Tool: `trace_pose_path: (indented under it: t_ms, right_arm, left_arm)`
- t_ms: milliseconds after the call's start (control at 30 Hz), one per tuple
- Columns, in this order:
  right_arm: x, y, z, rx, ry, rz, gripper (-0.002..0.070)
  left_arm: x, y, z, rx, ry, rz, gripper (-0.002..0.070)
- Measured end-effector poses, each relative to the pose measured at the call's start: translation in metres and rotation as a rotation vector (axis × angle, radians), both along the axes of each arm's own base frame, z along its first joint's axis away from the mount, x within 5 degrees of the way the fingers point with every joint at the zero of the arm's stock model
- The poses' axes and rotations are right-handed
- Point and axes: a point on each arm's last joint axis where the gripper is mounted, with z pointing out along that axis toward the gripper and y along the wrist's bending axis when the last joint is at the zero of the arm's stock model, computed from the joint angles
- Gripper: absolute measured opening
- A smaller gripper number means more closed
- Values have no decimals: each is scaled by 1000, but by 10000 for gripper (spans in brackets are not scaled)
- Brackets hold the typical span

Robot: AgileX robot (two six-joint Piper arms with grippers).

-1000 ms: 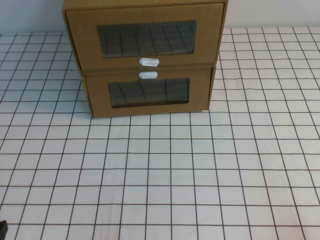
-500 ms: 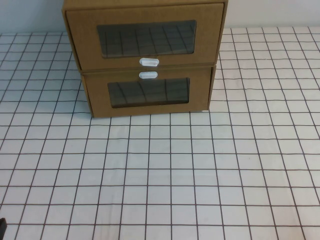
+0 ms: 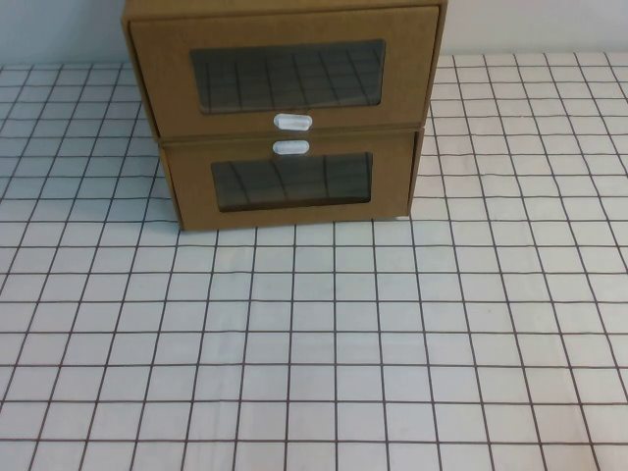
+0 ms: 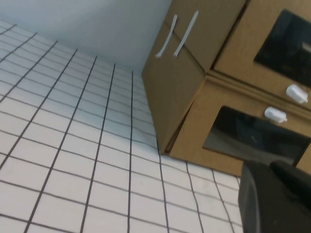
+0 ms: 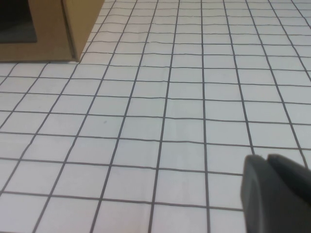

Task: Open the shoe box
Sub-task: 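Pull the top drawer of the cardboard box fully open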

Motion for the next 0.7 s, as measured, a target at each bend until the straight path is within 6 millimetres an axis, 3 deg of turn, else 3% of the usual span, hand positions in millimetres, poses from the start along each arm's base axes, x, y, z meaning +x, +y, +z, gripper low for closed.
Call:
trace_pose_path:
  t_ms: [267,433,533,700]
  right_arm:
    - [0,0,0,0,0,0,-13]
    - [0,0,0,0,0,0,-13]
    - [0,0,0,0,0,0,-13]
    - [0,0,0,0,0,0,-13]
  left_arm:
    - [1,5,12,-16,-128,51,-2]
    - [0,3,12,-105,-81,31,-2]
    - [1,-1,26,-91,-9,-6,-2]
    - [18,-8,69,18,162,-66,-2]
